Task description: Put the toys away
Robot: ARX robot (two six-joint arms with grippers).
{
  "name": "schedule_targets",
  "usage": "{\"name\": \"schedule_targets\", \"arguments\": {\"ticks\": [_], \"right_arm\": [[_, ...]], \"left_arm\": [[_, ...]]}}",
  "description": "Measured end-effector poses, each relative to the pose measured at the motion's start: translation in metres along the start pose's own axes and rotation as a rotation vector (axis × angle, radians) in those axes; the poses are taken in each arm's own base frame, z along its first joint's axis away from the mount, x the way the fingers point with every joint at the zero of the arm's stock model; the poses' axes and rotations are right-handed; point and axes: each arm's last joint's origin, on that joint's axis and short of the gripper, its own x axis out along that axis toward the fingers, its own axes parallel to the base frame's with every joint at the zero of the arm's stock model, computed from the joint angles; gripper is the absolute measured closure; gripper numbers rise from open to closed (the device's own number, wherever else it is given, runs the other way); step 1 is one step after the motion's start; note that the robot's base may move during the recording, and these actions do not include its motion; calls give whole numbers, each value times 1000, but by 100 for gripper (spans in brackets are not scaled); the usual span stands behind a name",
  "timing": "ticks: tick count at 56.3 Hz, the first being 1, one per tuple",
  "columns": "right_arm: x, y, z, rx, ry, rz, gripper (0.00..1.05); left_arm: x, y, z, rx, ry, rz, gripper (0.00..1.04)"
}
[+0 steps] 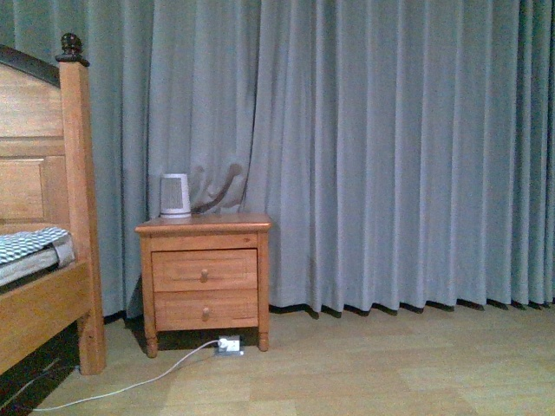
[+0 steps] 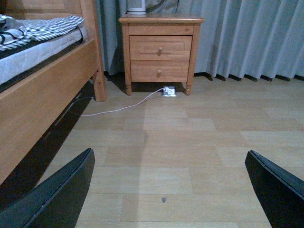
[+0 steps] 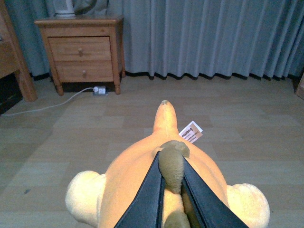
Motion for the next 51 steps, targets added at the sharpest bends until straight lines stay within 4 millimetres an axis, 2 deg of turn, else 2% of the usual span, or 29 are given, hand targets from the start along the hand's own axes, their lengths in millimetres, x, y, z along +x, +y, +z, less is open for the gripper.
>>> {"name": "schedule_targets", "arguments": {"ticks": [51], "right_arm": [[0, 0, 0, 0, 0, -1, 98]], "left_arm": [[0, 0, 0, 0, 0, 0, 6]]}}
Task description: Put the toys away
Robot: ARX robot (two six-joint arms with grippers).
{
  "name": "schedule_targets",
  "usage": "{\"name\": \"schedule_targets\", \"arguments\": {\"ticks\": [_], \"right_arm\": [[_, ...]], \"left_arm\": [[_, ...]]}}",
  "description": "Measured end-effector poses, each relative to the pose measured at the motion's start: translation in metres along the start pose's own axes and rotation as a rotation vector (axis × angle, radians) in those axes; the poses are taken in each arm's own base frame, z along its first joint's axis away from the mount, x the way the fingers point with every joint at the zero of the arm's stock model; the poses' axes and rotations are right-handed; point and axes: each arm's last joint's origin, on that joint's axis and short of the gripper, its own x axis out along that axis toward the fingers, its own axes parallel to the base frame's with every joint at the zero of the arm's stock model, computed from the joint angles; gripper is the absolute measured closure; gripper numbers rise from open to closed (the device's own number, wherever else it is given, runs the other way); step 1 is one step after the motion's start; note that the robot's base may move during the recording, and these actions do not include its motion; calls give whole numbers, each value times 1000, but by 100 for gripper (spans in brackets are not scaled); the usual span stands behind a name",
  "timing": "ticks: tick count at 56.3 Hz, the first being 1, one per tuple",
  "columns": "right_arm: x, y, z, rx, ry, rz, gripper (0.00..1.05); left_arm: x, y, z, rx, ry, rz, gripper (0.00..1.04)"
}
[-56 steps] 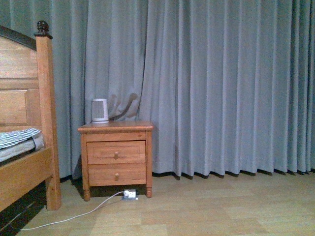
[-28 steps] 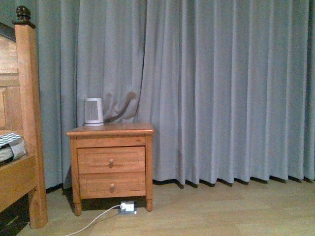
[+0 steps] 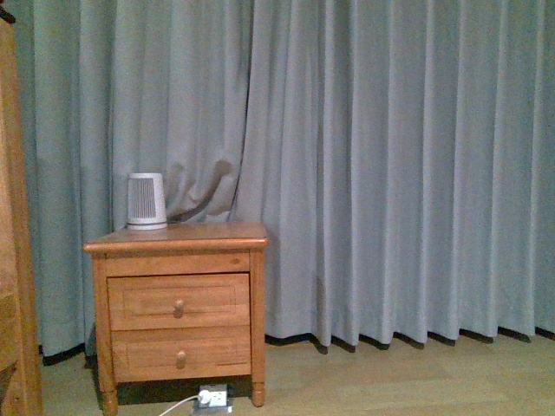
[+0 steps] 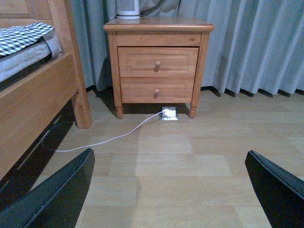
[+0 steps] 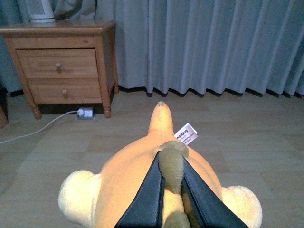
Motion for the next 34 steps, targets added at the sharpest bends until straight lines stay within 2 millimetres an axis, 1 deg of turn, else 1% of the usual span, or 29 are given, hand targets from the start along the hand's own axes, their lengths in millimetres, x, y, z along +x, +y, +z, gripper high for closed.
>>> {"name": "schedule_targets", "arguments": {"ticks": [34], "right_arm": [[0, 0, 0, 0, 0, 0, 98]], "left_arm": [[0, 0, 0, 0, 0, 0, 6]]}}
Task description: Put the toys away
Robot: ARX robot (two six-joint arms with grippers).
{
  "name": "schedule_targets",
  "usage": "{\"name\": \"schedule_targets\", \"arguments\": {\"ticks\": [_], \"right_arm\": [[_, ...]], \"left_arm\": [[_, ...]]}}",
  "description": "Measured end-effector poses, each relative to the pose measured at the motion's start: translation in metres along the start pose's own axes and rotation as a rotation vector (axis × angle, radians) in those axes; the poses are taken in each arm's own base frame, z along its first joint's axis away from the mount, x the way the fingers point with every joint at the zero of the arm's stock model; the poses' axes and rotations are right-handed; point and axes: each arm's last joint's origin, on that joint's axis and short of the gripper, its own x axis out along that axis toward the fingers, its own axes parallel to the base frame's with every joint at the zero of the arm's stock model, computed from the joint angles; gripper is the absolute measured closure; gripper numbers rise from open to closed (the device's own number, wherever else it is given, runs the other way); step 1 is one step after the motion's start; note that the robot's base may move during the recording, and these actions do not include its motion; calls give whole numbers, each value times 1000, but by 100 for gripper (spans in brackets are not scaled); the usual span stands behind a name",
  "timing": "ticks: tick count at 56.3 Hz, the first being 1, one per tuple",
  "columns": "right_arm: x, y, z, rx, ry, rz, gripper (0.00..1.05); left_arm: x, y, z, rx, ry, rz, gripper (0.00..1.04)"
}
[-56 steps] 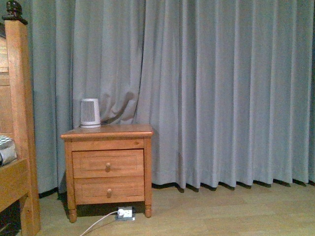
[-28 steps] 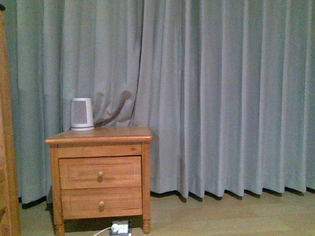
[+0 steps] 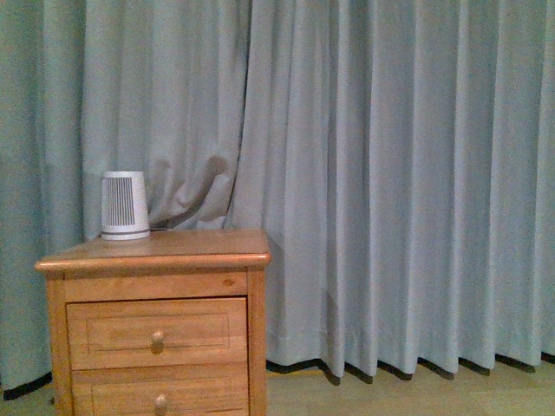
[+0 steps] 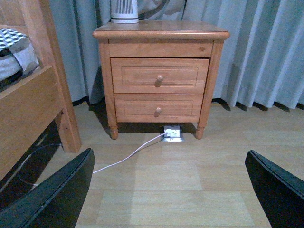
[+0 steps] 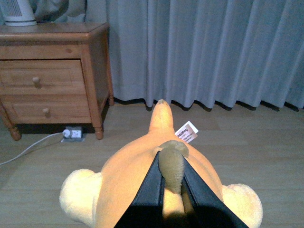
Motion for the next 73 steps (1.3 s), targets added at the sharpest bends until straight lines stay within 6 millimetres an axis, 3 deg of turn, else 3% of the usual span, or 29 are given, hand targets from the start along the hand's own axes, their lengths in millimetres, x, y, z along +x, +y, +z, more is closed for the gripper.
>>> {"name": "schedule_targets", "arguments": {"ticks": [73], "right_arm": [[0, 0, 0, -1, 1, 0, 98]], "left_arm": [[0, 0, 0, 0, 0, 3, 6]]}}
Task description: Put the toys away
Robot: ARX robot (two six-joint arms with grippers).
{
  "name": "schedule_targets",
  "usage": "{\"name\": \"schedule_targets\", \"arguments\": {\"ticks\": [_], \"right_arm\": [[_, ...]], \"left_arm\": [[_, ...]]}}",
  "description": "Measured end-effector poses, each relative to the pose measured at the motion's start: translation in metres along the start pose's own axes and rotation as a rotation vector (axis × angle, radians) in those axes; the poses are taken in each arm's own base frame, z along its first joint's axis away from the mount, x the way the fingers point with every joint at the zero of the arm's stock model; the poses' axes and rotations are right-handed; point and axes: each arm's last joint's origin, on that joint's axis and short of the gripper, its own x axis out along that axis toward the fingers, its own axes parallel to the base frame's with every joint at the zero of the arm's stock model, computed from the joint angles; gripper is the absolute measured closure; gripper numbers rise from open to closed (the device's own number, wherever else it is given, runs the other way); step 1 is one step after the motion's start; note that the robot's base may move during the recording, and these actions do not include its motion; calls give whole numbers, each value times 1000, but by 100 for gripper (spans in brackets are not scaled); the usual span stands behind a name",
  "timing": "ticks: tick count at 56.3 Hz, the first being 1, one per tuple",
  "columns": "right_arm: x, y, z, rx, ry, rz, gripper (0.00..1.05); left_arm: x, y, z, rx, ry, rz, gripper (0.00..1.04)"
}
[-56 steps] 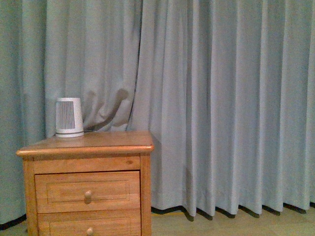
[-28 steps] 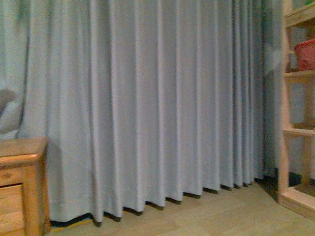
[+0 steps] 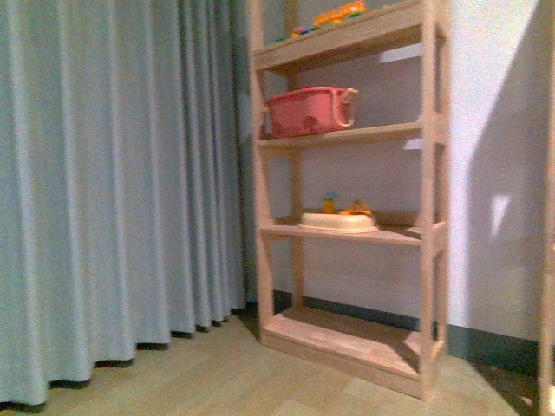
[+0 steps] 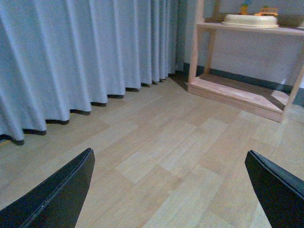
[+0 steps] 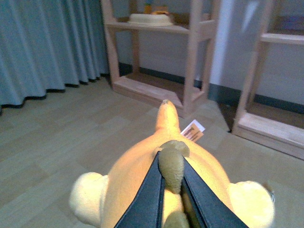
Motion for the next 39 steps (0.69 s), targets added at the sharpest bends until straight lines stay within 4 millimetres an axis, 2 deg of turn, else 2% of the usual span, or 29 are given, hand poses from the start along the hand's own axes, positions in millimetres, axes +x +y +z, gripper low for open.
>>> {"name": "schedule_targets", "arguments": {"ticks": [39], "right_arm": [[0, 0, 0, 0, 0, -9, 98]], "left_arm": [[0, 0, 0, 0, 0, -5, 6]]}}
